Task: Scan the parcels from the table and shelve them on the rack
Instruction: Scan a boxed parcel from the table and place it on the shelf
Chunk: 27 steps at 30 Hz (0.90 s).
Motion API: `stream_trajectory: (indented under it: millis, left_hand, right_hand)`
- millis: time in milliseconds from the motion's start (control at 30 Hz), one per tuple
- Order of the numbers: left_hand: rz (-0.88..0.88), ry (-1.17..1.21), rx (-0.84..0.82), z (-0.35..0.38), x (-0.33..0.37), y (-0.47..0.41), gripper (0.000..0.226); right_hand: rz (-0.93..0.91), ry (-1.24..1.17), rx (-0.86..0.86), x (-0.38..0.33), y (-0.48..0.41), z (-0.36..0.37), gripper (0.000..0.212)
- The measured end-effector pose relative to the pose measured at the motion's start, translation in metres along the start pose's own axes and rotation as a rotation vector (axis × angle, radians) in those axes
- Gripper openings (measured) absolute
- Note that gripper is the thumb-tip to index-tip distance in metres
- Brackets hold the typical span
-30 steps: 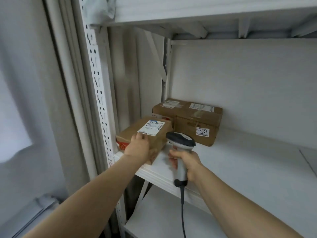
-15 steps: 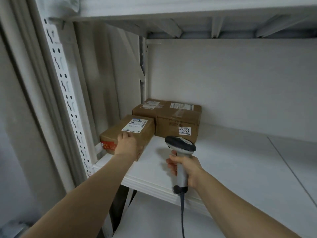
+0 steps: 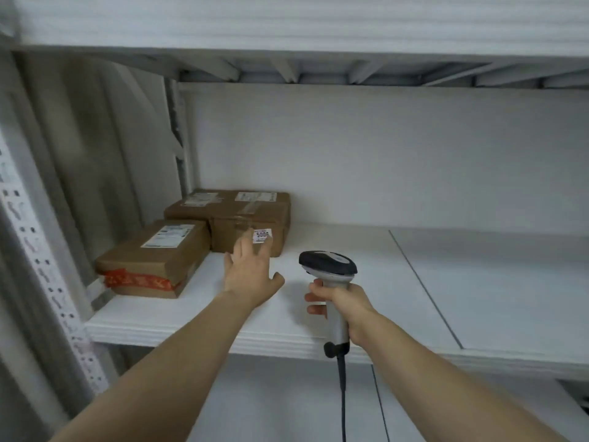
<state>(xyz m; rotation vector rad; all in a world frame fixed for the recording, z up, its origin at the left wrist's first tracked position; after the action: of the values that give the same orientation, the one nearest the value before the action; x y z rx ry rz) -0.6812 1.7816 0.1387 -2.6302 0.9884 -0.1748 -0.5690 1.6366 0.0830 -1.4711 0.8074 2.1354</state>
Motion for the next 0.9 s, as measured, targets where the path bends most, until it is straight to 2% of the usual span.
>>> stream_trajectory:
  millis: [100, 233, 400, 567, 667, 900]
  left_hand:
    - [0.158, 0.054, -0.058, -0.002, 0.090, 0.010, 0.077]
    - [0.336, 0.170, -0.108, -0.008, 0.213, 0.049, 0.089]
    - [0.608, 0.275, -0.142, -0.033, 0.376, 0.128, 0.095]
    - [0.852, 0.349, -0.192, -0.055, 0.524, 0.220, 0.096]
    - [1.010, 0.368, -0.201, -0.069, 0.606, 0.276, 0.097]
    - [1.303, 0.411, -0.259, -0.092, 0.775, 0.388, 0.099]
  right_hand:
    - [-0.021, -0.051, 0.109, -0.010, 0.037, -0.076, 0.018]
    - [-0.050, -0.070, 0.314, -0.019, 0.101, -0.186, 0.014]
    - [-0.113, -0.069, 0.601, -0.029, 0.214, -0.330, 0.010]
    - [-0.140, 0.000, 0.854, -0.029, 0.336, -0.454, 0.017]
    - [-0.152, 0.004, 1.027, -0.023, 0.407, -0.521, 0.011]
    - [-0.025, 0.174, 1.366, -0.010, 0.556, -0.655, 0.016]
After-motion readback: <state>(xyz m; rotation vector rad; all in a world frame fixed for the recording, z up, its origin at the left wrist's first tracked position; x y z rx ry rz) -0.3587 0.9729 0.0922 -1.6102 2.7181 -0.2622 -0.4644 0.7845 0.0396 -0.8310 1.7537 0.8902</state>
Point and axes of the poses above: each hand's wrist, its own y-axis away from the middle knuckle, its own z-axis out of the palm, x = y × z, the point moved 8 cm from there along -y, towards the middle knuckle, and after that the axes turned 12 degrees about -y, right-handed, at the moved point
